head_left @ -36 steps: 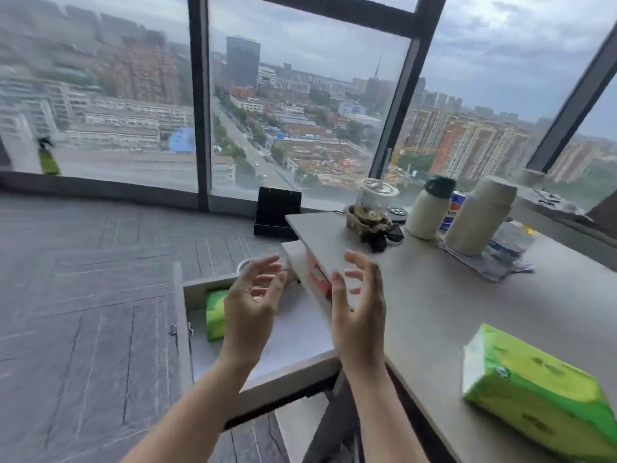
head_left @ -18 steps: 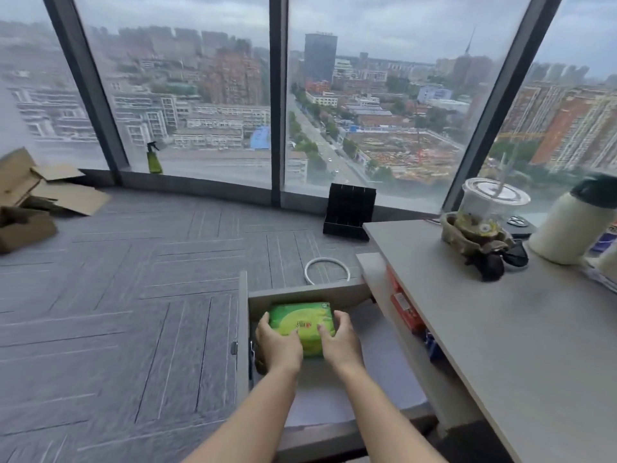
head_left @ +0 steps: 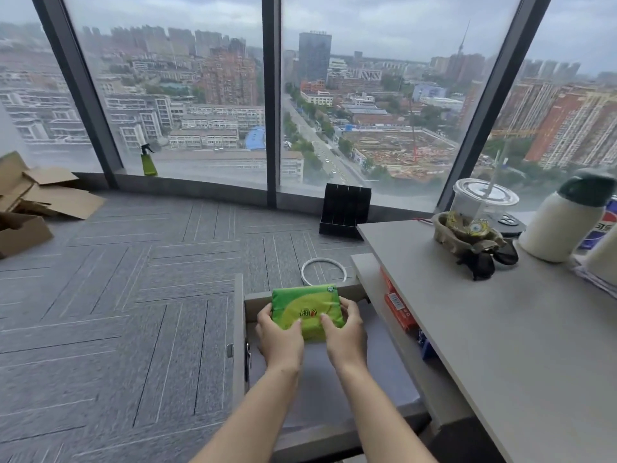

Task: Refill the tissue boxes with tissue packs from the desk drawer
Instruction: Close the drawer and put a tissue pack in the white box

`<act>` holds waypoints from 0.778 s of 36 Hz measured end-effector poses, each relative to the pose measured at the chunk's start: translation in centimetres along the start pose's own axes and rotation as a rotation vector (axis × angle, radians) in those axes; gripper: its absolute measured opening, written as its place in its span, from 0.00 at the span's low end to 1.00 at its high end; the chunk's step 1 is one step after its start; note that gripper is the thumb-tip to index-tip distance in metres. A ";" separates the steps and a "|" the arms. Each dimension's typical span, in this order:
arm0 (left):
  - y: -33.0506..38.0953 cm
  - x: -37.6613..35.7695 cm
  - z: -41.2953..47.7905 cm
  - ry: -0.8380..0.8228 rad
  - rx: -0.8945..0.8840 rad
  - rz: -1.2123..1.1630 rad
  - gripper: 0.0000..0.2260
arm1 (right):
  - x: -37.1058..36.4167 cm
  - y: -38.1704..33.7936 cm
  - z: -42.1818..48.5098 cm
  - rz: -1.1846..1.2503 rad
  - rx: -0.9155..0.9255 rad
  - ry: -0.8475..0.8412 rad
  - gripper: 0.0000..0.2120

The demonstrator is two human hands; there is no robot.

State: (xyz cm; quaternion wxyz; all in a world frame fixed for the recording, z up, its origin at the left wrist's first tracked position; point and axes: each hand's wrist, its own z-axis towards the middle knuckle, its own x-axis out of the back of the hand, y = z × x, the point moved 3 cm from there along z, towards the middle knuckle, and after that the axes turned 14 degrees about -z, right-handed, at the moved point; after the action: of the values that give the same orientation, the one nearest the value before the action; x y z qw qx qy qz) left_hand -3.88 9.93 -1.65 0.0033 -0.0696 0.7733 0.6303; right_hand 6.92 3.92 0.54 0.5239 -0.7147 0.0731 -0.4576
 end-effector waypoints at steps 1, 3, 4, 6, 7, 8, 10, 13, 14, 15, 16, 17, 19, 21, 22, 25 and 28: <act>0.7 -0.1 -0.6 -0.017 -0.026 0.003 0.27 | 0.7 -0.7 -0.3 0.011 0.020 0.015 0.17; 2.4 -0.1 -1.8 -0.048 -0.086 0.003 0.27 | 2.0 -2.1 -0.8 0.031 0.059 0.051 0.18; 3.3 0.0 -2.5 -0.063 -0.115 -0.008 0.28 | 2.7 -2.8 -1.1 0.042 0.082 0.075 0.19; 5.4 0.2 -4.0 -0.087 -0.172 -0.036 0.27 | 4.0 -4.2 -2.0 0.062 0.129 0.117 0.19; 6.4 0.3 -4.7 -0.094 -0.203 -0.043 0.27 | 4.7 -4.8 -2.5 0.071 0.152 0.131 0.20; 7.5 0.5 -5.6 -0.103 -0.236 -0.048 0.27 | 5.5 -5.4 -3.1 0.081 0.176 0.146 0.19; 9.8 0.9 -7.4 -0.134 -0.313 -0.069 0.27 | 7.5 -6.6 -4.7 0.102 0.229 0.185 0.18; 12.5 1.6 -10.2 -0.186 -0.422 -0.134 0.25 | 10.8 -7.9 -7.3 0.147 0.294 0.255 0.19; 13.2 1.8 -11.2 -0.208 -0.451 -0.152 0.25 | 11.8 -8.1 -8.3 0.161 0.310 0.276 0.18; 13.7 2.1 -12.2 -0.231 -0.475 -0.160 0.25 | 12.8 -8.2 -9.3 0.175 0.318 0.297 0.18; 14.1 2.2 -13.2 -0.258 -0.491 -0.165 0.25 | 13.8 -8.3 -10.3 0.183 0.318 0.320 0.18; 14.4 2.4 -14.2 -0.295 -0.494 -0.181 0.25 | 14.9 -8.3 -11.3 0.188 0.317 0.348 0.18; 14.8 2.4 -16.4 -0.384 -0.474 -0.245 0.25 | 17.0 -8.1 -13.4 0.194 0.326 0.412 0.19; 14.9 2.4 -18.6 -0.450 -0.459 -0.286 0.25 | 19.2 -7.7 -15.5 0.185 0.330 0.469 0.19; 15.0 2.4 -19.8 -0.479 -0.460 -0.299 0.25 | 20.2 -7.3 -16.7 0.175 0.331 0.499 0.19; 14.7 2.2 -23.5 -0.557 -0.468 -0.335 0.26 | 23.0 -5.9 -19.8 0.145 0.317 0.587 0.18; 14.0 2.0 -27.3 -0.607 -0.470 -0.360 0.27 | 25.4 -3.9 -22.6 0.137 0.270 0.663 0.18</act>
State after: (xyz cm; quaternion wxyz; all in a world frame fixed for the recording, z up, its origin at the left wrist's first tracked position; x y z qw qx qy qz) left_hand -5.21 -14.13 17.45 0.3251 -0.0137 0.5481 0.7705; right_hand 3.41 -24.57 19.13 0.5908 -0.4452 0.2257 -0.6339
